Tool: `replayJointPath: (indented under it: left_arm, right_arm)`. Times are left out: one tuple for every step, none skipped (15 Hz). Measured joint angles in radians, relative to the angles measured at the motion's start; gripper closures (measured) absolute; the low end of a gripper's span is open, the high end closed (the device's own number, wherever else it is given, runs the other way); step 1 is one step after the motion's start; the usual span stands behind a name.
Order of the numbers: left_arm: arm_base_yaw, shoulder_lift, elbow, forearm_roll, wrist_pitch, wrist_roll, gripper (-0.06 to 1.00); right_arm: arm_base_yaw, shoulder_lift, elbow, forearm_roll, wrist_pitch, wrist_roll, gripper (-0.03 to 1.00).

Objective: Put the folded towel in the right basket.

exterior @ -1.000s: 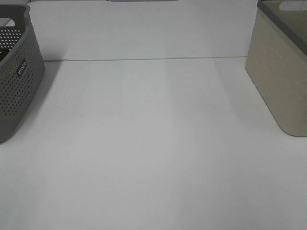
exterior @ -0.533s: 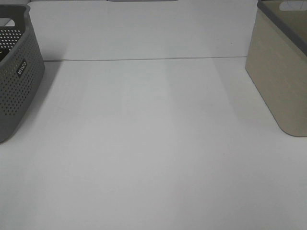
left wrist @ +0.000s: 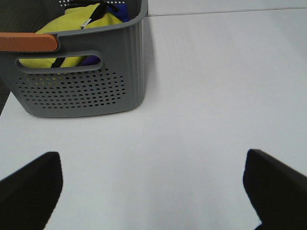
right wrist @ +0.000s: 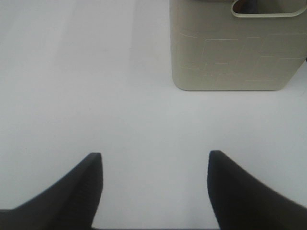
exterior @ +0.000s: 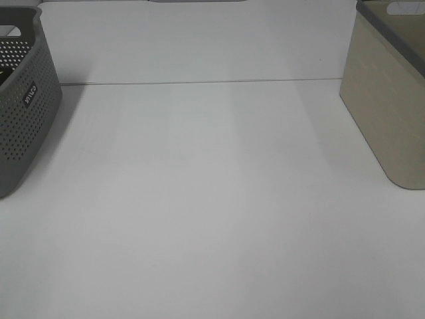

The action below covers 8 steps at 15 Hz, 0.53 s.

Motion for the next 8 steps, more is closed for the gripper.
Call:
replayJointPath:
  left_arm:
    - [0.0, 0.0, 0.0, 0.0, 0.0, 0.0, -0.03]
    - [0.0, 0.0, 0.0, 0.0, 0.0, 0.0, -0.03]
    - [0.0, 0.0, 0.0, 0.0, 0.0, 0.0, -0.03]
    - [0.0, 0.0, 0.0, 0.0, 0.0, 0.0, -0.03]
    - [0.0, 0.0, 0.0, 0.0, 0.0, 0.0, -0.03]
    - [0.0, 0.0, 0.0, 0.0, 0.0, 0.0, -0.03]
    - [0.0, 0.0, 0.0, 0.0, 0.0, 0.0, -0.03]
    - [0.0, 0.0, 0.0, 0.0, 0.0, 0.0, -0.03]
  right_arm:
    - [0.0, 0.0, 0.0, 0.0, 0.0, 0.0, 0.36]
    - [0.0, 0.0, 0.0, 0.0, 0.0, 0.0, 0.36]
    - [0.0, 0.0, 0.0, 0.0, 0.0, 0.0, 0.36]
    - [0.0, 0.0, 0.0, 0.0, 0.0, 0.0, 0.36]
    - [0.0, 0.0, 0.0, 0.0, 0.0, 0.0, 0.36]
    - [0.0, 0.0, 0.0, 0.0, 0.0, 0.0, 0.36]
    - [0.0, 0.0, 0.0, 0.0, 0.0, 0.0, 0.36]
    - [0.0, 0.0, 0.0, 0.0, 0.0, 0.0, 0.36]
